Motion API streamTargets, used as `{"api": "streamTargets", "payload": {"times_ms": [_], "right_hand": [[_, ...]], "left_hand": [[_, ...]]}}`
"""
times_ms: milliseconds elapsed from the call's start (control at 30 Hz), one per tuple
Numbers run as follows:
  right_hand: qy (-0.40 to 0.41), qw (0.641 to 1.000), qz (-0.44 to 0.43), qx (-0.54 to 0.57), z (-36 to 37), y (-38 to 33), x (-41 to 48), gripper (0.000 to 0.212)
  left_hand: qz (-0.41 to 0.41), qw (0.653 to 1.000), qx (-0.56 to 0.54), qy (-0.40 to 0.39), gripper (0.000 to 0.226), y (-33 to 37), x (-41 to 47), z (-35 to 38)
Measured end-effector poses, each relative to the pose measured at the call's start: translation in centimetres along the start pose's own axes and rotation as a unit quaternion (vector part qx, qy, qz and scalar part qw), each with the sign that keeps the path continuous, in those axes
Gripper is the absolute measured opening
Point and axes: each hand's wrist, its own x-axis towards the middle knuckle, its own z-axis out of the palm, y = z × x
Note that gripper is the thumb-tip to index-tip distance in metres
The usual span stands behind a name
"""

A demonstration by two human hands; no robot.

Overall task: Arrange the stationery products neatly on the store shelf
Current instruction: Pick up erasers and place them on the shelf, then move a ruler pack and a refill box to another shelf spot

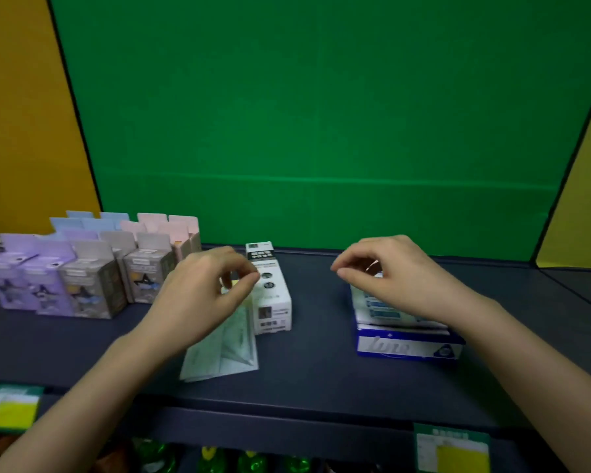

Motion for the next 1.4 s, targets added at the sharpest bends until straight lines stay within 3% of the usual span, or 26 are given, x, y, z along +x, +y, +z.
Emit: {"api": "streamTargets", "payload": {"times_ms": [133, 333, 467, 633, 700, 900, 1100, 1300, 1400], "right_hand": [[-0.012, 0.999, 0.023, -0.021, 2.3, -2.6, 2.7, 0.020], [-0.007, 0.996, 0.090, -0.027, 5.7, -5.0, 5.3, 0.022], [-0.002, 0.989, 0.145, -0.039, 7.5, -6.0, 6.4, 0.033], [-0.039, 0.963, 0.248, -0.101, 9.3, -6.3, 7.8, 0.071], [-0.078, 0.951, 0.280, -0.103, 9.6, -6.3, 8.2, 0.065], [-0.131, 0.935, 0.327, -0.038, 10.1, -6.0, 8.3, 0.058], [-0.069, 0.945, 0.320, -0.006, 10.6, -6.0, 7.5, 0.041], [0.002, 0.951, 0.309, 0.028, 10.4, -6.1, 6.7, 0.051], [0.033, 0.946, 0.310, 0.091, 10.2, -5.9, 6.1, 0.045]], "left_hand": [[-0.041, 0.995, 0.053, -0.068, 0.019, -3.8, -0.9, -1.0], [-0.062, 0.988, 0.075, -0.123, 0.026, -7.1, -2.0, -1.1], [-0.069, 0.982, 0.110, -0.138, 0.041, -7.8, -2.3, -0.1], [-0.099, 0.967, 0.168, -0.166, 0.073, -7.2, -2.1, 1.2], [-0.109, 0.960, 0.180, -0.184, 0.081, -7.0, -1.9, 1.5], [-0.132, 0.960, 0.119, -0.214, 0.063, -7.0, -1.6, 1.5], [-0.176, 0.966, 0.001, -0.191, 0.045, -7.7, -1.4, 1.7], [-0.233, 0.956, -0.052, -0.173, 0.057, -7.9, -0.7, 1.7], [-0.270, 0.942, -0.081, -0.180, 0.065, -8.0, -0.2, 1.4]]}}
